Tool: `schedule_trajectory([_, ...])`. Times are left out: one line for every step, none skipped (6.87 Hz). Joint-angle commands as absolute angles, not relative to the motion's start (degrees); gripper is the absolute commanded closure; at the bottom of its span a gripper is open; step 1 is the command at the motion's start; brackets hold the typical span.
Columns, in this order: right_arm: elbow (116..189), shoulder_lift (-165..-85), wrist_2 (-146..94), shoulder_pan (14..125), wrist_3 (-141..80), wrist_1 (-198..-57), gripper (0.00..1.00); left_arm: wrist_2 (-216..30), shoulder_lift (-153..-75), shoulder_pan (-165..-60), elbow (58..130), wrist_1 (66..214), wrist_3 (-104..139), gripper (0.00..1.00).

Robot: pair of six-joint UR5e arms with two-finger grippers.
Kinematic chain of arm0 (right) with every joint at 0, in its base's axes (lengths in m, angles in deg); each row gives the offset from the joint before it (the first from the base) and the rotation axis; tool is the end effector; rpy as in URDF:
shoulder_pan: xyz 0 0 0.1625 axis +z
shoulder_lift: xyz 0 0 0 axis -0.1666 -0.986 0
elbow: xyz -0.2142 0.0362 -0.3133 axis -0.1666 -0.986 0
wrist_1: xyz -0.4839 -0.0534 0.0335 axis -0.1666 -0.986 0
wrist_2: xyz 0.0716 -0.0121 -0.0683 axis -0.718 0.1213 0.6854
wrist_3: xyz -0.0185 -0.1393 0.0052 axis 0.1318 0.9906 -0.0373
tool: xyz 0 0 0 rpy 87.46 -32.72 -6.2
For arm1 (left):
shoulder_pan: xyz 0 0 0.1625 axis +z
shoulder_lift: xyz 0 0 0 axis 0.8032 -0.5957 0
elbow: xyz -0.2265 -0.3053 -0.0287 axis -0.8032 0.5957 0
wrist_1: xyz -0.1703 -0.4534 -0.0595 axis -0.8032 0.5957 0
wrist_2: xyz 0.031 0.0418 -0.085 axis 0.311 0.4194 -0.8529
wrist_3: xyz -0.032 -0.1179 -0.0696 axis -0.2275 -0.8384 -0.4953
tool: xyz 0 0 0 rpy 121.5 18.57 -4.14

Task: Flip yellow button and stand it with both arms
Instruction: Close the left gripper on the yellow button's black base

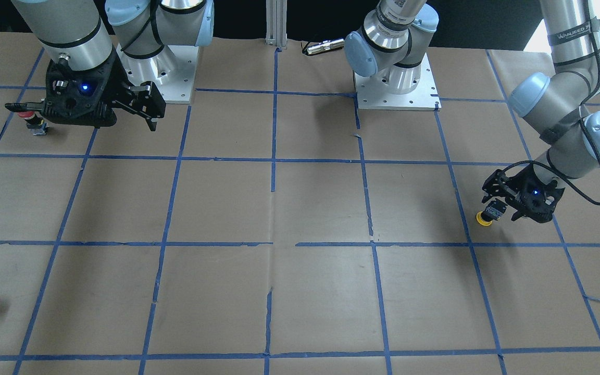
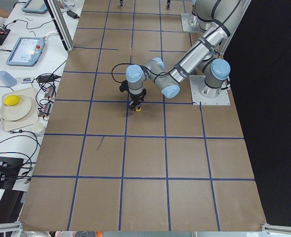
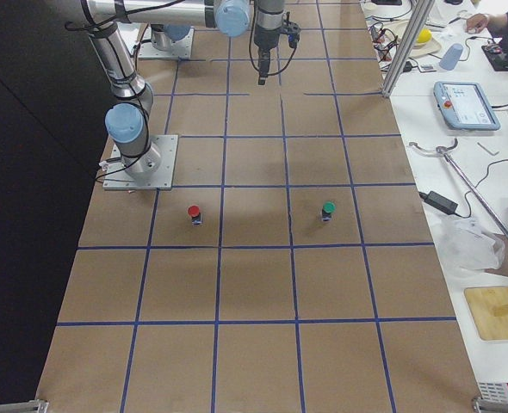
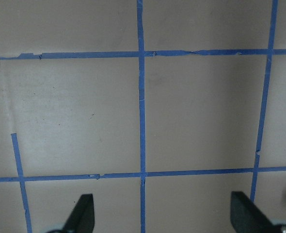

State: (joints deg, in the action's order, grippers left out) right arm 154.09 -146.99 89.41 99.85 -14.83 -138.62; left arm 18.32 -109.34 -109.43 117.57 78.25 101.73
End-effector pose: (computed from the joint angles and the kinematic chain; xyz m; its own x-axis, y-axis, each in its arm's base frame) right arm 0.1300 -0.5433 0.3699 -0.9991 0.0071 0.0422 0.0109 0.9959 0.0902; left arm 0.1973 -0.5313 0.0846 -0.8156 0.5754 0.0609 0.5774 0.8162 0.0204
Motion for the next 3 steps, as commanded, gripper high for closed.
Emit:
schedule_trajectory([154.1,-146.8,89.3,99.7,-14.0,-138.4,0.0,18.3,-109.3,-109.8,117.2,78.2,101.7,0.57])
schedule_trajectory([154.1,-146.7,89.4,99.2,-14.3,-137.9,0.0,18.2,-108.9,-109.9,117.0,78.2,101.6,0.7])
schedule_trajectory([154.1,-146.5,89.9,99.2,-14.3,-138.7,0.0,17.2,-108.6,-110.0,116.9,78.2,101.6,0.79])
